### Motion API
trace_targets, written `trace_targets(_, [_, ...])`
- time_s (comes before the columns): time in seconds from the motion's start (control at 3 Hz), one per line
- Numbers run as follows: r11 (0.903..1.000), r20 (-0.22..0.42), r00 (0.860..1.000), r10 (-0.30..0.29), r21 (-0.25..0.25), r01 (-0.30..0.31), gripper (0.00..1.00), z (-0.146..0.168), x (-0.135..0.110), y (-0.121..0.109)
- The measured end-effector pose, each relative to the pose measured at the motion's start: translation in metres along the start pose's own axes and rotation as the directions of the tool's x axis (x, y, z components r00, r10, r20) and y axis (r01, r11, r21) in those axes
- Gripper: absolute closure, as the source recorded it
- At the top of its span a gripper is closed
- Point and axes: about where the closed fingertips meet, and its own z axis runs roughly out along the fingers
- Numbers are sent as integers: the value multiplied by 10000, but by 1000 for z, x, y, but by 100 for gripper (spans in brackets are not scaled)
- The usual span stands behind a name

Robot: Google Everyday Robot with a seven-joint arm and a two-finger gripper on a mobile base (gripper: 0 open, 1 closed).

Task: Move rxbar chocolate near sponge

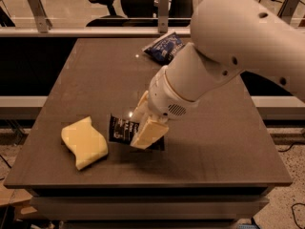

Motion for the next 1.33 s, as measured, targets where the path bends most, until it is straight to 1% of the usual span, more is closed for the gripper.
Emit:
trace_targets(0.33, [9997,-311,9992,258,48,-256,100,12,-2,-2])
trace_targets(0.67, [9985,-779,9956,518,237,-501,100,21,-3,-5])
trace_targets(1.33, [9910,-1659,9784,1236,724,-1129,100,31,4,-19])
